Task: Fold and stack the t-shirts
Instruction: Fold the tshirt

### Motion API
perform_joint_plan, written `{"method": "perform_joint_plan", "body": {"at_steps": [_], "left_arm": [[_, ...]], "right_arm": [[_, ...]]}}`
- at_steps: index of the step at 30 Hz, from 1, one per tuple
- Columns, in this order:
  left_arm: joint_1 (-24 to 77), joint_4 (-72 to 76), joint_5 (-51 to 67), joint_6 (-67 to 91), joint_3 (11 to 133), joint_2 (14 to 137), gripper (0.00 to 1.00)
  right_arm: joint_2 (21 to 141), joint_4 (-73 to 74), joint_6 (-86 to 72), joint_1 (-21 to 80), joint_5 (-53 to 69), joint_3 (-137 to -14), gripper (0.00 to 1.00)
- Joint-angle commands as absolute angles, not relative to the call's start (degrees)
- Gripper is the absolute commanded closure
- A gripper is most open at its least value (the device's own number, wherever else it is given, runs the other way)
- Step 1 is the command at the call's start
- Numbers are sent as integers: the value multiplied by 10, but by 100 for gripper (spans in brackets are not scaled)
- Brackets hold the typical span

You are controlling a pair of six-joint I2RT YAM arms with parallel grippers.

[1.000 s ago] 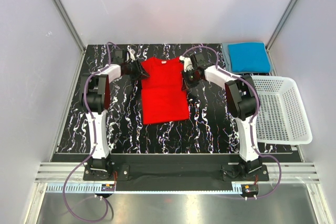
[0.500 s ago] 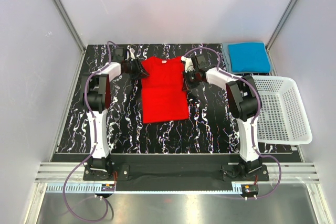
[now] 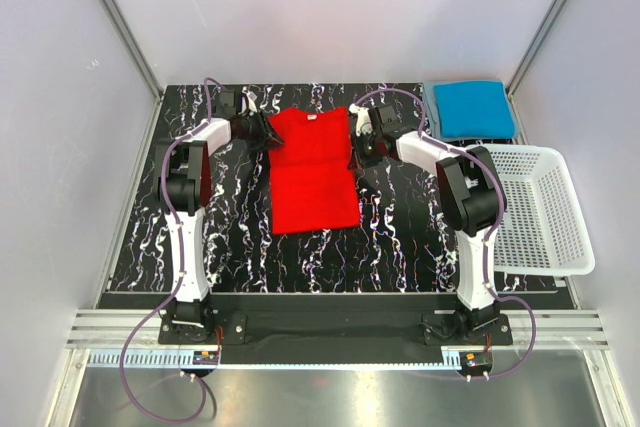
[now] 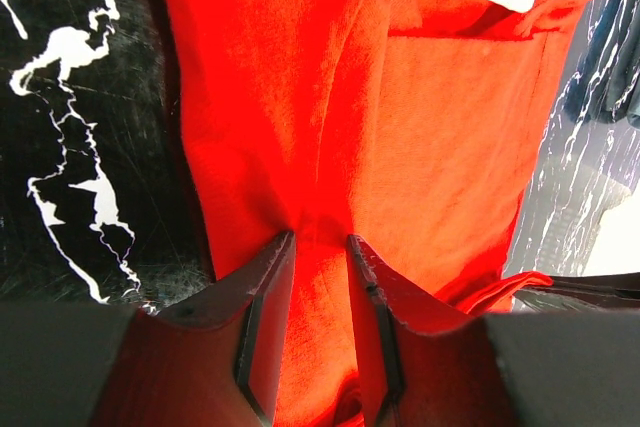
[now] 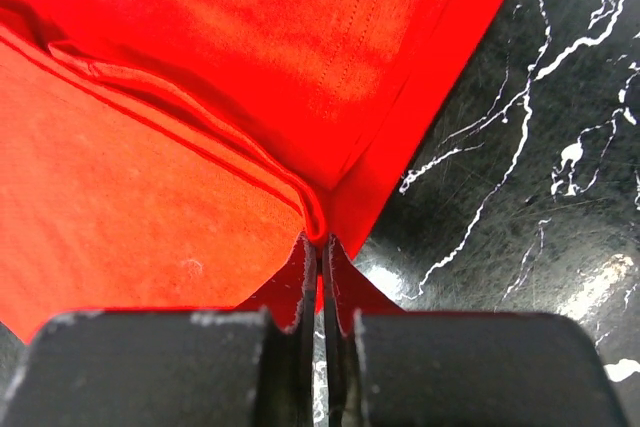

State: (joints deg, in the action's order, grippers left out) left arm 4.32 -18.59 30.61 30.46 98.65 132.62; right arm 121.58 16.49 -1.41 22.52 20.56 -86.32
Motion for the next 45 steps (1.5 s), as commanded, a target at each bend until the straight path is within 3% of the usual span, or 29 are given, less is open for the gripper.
{"method": "perform_joint_plan", "body": {"at_steps": [1, 18, 22, 23, 26, 29, 35, 39, 45], "left_arm": [[34, -206, 243, 291, 997, 1350, 65], [34, -229, 251, 281, 1022, 1362, 60], [31, -236, 275, 282, 1024, 1361, 53], [30, -240, 300, 284, 1028, 1362, 52], [22, -246, 352, 295, 1041, 1349, 48], [18, -256, 354, 289, 1046, 1309, 46], [15, -332, 286, 251, 1059, 1230, 44], [18, -323, 255, 236, 969, 1166, 43], [63, -303, 232, 249, 775, 1033, 43]], "right_arm": [[1187, 142, -25, 219, 199, -867, 100], [1239, 155, -41, 218, 174, -896, 99], [1238, 172, -54, 219, 147, -913, 80], [1236, 177, -57, 218, 140, -917, 67], [1220, 200, -71, 218, 115, -929, 62], [1191, 221, -86, 218, 107, -931, 64], [1141, 230, -136, 220, 154, -909, 81], [1124, 221, -170, 232, 204, -880, 80], [1103, 283, -183, 245, 227, -843, 55]]}}
